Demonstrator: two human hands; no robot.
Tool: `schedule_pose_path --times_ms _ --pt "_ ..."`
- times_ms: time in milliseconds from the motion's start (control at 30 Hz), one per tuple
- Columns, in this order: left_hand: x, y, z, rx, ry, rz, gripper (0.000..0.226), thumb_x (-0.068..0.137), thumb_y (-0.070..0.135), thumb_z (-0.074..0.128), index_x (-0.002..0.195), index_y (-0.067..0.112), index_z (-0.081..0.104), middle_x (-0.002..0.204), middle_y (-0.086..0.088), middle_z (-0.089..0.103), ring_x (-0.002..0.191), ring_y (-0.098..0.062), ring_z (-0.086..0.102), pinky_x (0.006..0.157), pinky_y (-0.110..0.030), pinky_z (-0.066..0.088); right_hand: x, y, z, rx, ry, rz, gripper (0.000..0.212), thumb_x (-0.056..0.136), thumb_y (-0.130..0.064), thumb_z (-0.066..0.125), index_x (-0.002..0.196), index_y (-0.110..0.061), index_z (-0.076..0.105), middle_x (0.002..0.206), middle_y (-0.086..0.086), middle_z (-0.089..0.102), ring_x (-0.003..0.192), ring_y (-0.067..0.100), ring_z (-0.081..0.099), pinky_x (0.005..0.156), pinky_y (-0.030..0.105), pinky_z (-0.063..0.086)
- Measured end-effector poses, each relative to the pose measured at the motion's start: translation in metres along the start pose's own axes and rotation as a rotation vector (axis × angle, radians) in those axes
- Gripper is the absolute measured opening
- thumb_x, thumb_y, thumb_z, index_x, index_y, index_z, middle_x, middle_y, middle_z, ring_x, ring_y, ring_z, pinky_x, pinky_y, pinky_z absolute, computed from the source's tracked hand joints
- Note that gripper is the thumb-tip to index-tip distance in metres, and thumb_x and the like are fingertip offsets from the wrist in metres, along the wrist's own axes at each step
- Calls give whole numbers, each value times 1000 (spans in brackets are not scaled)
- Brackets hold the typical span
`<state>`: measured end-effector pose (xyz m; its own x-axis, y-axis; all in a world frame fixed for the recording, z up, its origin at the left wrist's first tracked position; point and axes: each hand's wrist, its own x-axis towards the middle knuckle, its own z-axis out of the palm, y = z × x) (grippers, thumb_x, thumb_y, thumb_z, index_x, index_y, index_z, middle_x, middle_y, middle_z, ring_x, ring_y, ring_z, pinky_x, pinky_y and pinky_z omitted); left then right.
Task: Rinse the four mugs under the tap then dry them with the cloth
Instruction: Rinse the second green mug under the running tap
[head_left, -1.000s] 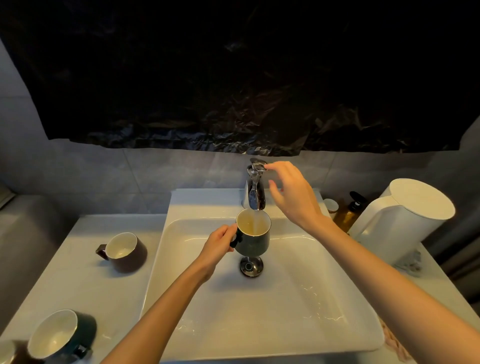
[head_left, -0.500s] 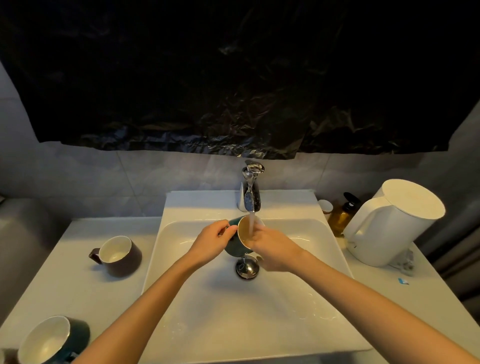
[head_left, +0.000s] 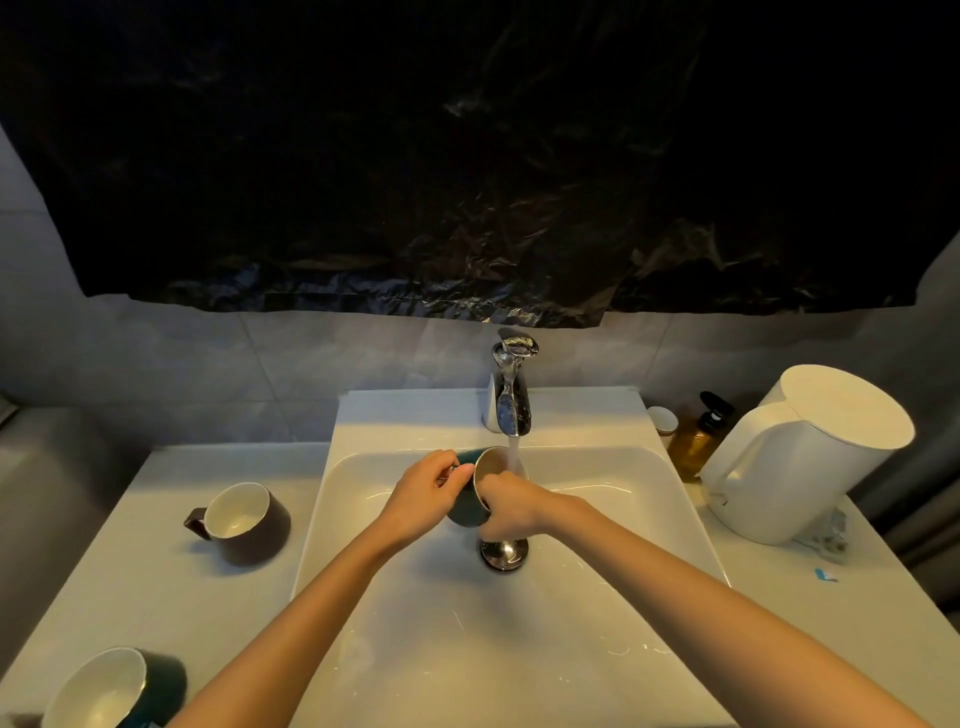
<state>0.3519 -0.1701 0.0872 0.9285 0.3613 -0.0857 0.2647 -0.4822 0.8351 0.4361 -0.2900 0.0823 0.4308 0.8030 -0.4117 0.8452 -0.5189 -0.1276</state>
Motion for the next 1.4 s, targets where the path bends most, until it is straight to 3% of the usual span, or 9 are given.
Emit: schedule_pose_path --times_ms 167,400,533,633,767,900,1067,1233,1400 --pt "0 -6 -6 23 -6 29 24 98 26 48 75 18 52 79 -2 54 74 -11 47 65 -20 39 2 10 8 -426 157 23 48 89 -12 61 136 -9 48 136 15 52 130 33 43 105 36 38" --pt "0 -9 -5 -6 34 24 25 96 24 52 71 24 49 75 5 51 71 -11 47 63 -16 39 1 -5 7 78 65 34 20 85 -6 57 104 0 60 90 13 60 86 32 56 61 25 41" --pt "-4 -14 -9 -35 -36 -1 27 97 26 50 70 20 50 72 1 51 70 -11 44 61 -17 36 2 12 15 -264 243 -153 56 82 -4 65 134 -6 46 134 19 48 128 36 40 96 35 47" --pt "-2 -9 -10 34 -35 41 26 97 24 51 72 16 49 72 -1 49 67 -10 42 61 -18 37 3 7 19 -384 310 -25 51 89 -8 60 137 -7 43 139 21 46 129 38 43 99 41 44" --pt "-1 -5 -11 37 -12 80 24 96 22 52 74 14 51 75 1 51 69 -11 45 61 -13 39 6 -7 18 32 190 52 32 91 -15 54 121 -3 54 113 19 63 98 33 60 83 39 51" --pt "-4 -4 -9 -24 -17 60 27 96 19 52 70 26 48 74 9 50 69 -9 47 58 -6 40 0 -15 35 525 307 -5 42 89 -22 54 130 -20 44 120 7 60 104 25 58 89 44 52" --pt "-2 -3 -8 15 -33 59 27 95 23 54 70 15 49 73 -1 49 69 -12 43 60 -18 37 -13 19 33 -230 406 -107 43 94 -34 55 128 -8 55 130 16 58 127 33 44 109 38 32" --pt "-1 5 -4 18 -45 45 29 97 22 51 69 22 45 73 7 46 68 -9 44 56 -8 37 -8 1 35 100 288 -78 38 95 -23 53 130 -6 50 121 18 61 107 34 58 87 41 52" --pt "1 -2 -2 39 -53 26 26 96 26 52 71 20 49 74 3 50 70 -10 45 60 -13 37 -13 22 29 -394 419 -139 46 58 -23 88 100 -10 74 96 8 74 98 25 66 90 30 52"
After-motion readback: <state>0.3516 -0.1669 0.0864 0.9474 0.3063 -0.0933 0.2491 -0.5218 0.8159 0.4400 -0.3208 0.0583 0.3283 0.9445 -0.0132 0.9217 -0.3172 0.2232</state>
